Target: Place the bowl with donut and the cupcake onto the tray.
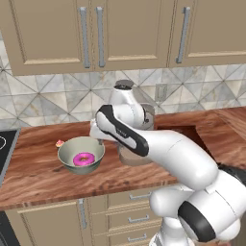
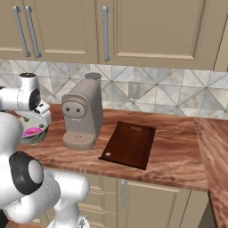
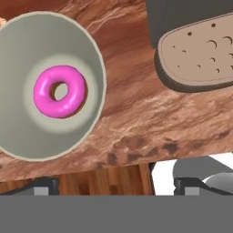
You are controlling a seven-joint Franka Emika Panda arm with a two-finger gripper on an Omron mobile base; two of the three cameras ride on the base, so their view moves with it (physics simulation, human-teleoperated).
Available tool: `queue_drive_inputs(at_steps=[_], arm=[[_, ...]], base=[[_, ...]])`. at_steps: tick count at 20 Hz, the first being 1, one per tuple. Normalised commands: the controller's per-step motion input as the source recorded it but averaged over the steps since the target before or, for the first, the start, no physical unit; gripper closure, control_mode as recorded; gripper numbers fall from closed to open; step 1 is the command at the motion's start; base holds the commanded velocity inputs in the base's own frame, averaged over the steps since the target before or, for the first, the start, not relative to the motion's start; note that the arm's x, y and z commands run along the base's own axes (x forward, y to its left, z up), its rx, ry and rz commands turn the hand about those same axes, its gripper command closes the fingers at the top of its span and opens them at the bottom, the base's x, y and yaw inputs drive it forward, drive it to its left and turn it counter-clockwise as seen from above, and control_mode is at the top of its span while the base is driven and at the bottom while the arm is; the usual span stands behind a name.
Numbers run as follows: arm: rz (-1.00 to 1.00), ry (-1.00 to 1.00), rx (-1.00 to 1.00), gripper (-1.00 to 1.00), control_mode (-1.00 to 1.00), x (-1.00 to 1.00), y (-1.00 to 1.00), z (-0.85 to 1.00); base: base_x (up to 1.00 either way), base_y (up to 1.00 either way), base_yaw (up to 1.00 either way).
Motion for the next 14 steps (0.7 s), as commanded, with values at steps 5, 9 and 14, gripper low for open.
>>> queue_drive_inputs(at_steps=[5,9,14], arm=[[-0.09,-0.14,0.01,-1.00,-1.00,0.00,0.04,-0.36],[-0.10,-0.12,0.05,-1.00,-1.00,0.00,0.04,-0.33],[-0.07,-0.06,0.06,-1.00,-1.00,0.05,0.07,-0.29]], base=[[0.00,0.00,0.00],[0.00,0.00,0.00],[0.00,0.00,0.00]])
